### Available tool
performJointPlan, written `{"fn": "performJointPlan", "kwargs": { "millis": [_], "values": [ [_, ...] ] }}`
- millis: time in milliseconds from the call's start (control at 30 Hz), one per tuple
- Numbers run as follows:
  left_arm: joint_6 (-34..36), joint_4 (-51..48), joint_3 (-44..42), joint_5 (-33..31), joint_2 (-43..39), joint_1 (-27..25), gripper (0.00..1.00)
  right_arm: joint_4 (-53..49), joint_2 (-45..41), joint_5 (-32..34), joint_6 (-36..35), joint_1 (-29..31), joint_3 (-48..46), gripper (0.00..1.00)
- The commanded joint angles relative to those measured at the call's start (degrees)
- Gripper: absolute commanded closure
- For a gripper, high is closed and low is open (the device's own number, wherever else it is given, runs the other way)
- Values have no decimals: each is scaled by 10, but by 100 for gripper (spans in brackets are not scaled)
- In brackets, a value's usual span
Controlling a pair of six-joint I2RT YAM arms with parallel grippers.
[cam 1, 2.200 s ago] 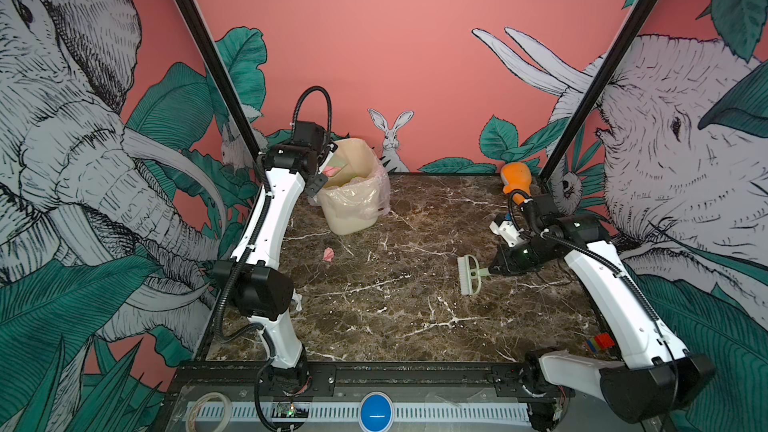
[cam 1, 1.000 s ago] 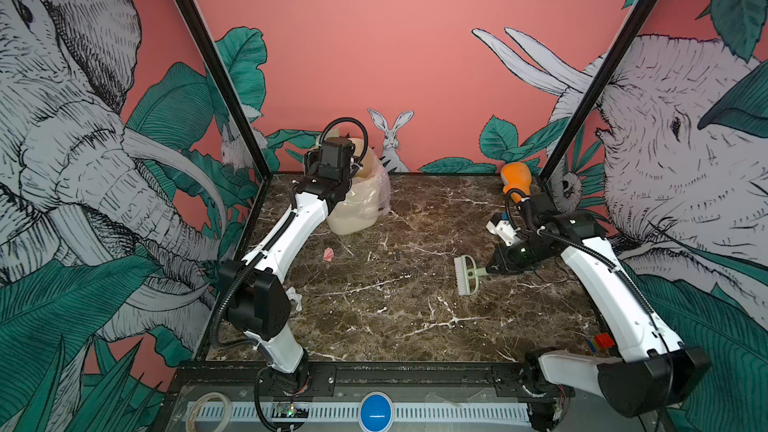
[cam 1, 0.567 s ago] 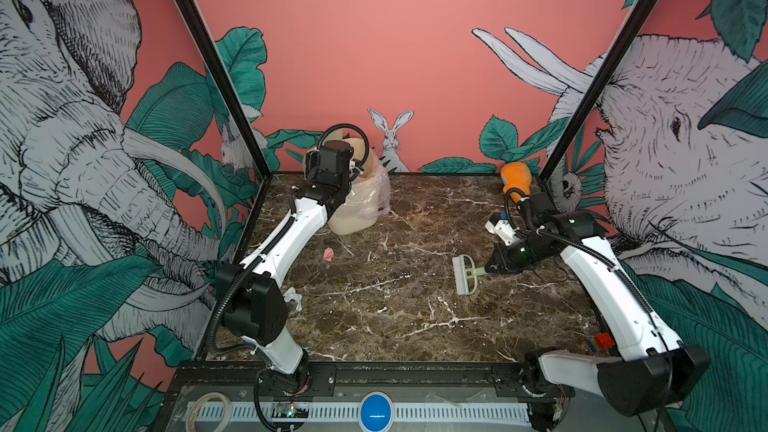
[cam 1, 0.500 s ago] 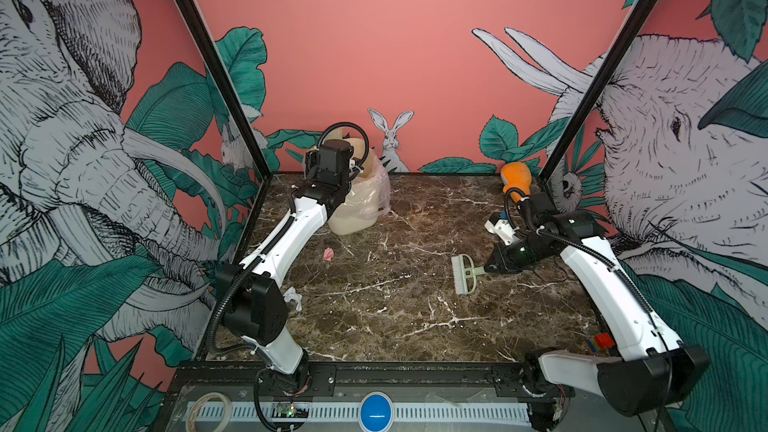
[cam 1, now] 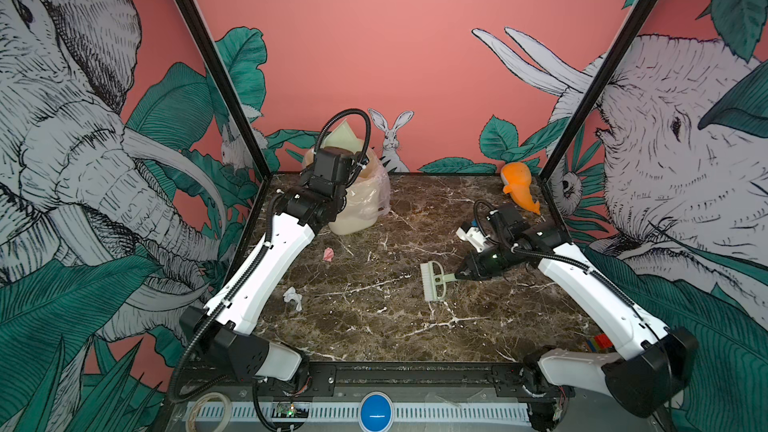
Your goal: Sweep away the paper scraps from the table
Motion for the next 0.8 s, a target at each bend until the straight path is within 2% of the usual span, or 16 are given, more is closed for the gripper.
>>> {"fn": "performJointPlan", "kwargs": {
  "millis": [0,67,200,300,433,667,767],
  "values": [
    [-151,-81,-30,88,-43,2,98,140,27,-14,76,47,-10,100],
    [-181,-86,-52,129,-67,1,97,208,48,-13,108,75,-16,100],
    [-204,-88,-85,162,-97,1,97,318,103,-20,158,121,-5,100],
    [-210,-92,-95,170,-107,0,97,389,153,-24,193,150,17,100],
    [-209,-90,-102,171,-115,1,97,516,228,-34,276,174,29,100],
    [-196,-93,-107,169,-115,1,97,744,348,-42,436,188,46,100],
    [-194,-94,-108,169,-116,2,97,802,393,-36,478,191,68,100]
  ]
}}
